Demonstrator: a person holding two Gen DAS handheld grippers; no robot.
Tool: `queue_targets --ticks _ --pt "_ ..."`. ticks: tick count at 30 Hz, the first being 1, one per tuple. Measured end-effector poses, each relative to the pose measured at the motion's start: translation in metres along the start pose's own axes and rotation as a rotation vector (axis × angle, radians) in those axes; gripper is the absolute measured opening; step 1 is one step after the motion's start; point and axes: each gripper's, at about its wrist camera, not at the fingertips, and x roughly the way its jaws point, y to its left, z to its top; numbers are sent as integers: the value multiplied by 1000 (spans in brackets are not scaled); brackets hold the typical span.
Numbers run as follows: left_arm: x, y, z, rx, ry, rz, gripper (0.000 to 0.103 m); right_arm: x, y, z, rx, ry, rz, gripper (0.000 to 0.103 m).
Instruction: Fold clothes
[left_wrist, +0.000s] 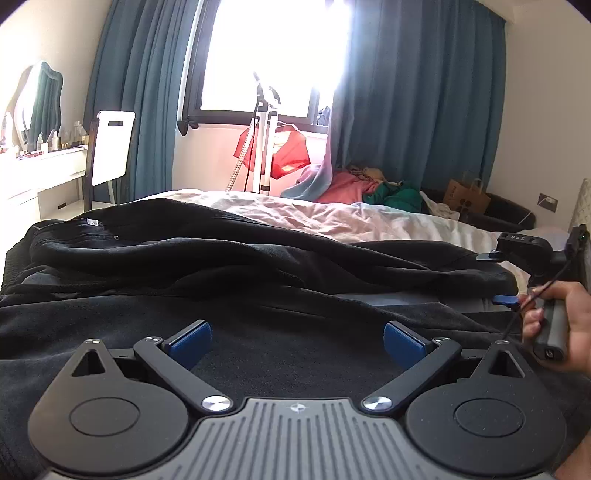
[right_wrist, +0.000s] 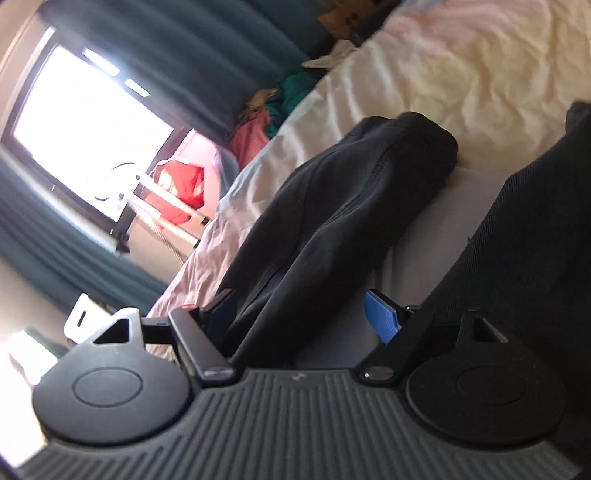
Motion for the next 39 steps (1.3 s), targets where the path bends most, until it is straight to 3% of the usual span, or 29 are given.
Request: queue_targets --ticks 3,4,7,8,13,15,18,23,26,28,33,35,36,39 --pt "23 3 -3 1 6 -20 101 43 -31 21 164 -51 -44 76" --pt "30 5 -4 -4 10 -28 101 52 -32 28 164 -66 -60 71" --pt "49 10 -8 -30 37 -48 101 68 -15 58 96 -108 -144 12" --pt "53 13 -8 -37 48 -54 101 72 -7 69 63 -122 -178 12" --pt "54 25 -4 -97 58 -74 101 54 70 128 -134 -283 -166 12" --pt "50 30 -2 -128 58 -84 101 43 79 143 -194 -315 -157 11" --pt "42 32 -1 -138 56 -84 101 31 50 146 -245 -326 -195 12" --pt "32 24 -1 -82 46 -78 101 21 -68 112 -96 -174 -329 12" --pt "29 18 -3 -60 47 -81 101 6 -114 90 -2 -176 -239 13" --pt "30 14 -3 -45 50 -78 101 2 -111 92 -16 -157 -236 13" --pt "28 2 1 -29 46 -63 101 -14 -93 93 -104 -116 -262 33" --pt "24 0 3 -30 37 -62 101 -30 -75 85 -221 -119 -318 63" --pt "21 -2 4 -27 30 -63 101 -38 -66 81 -279 -120 -346 68" --pt "11 -6 4 -9 13 -57 101 -78 -34 57 -388 -98 -278 70"
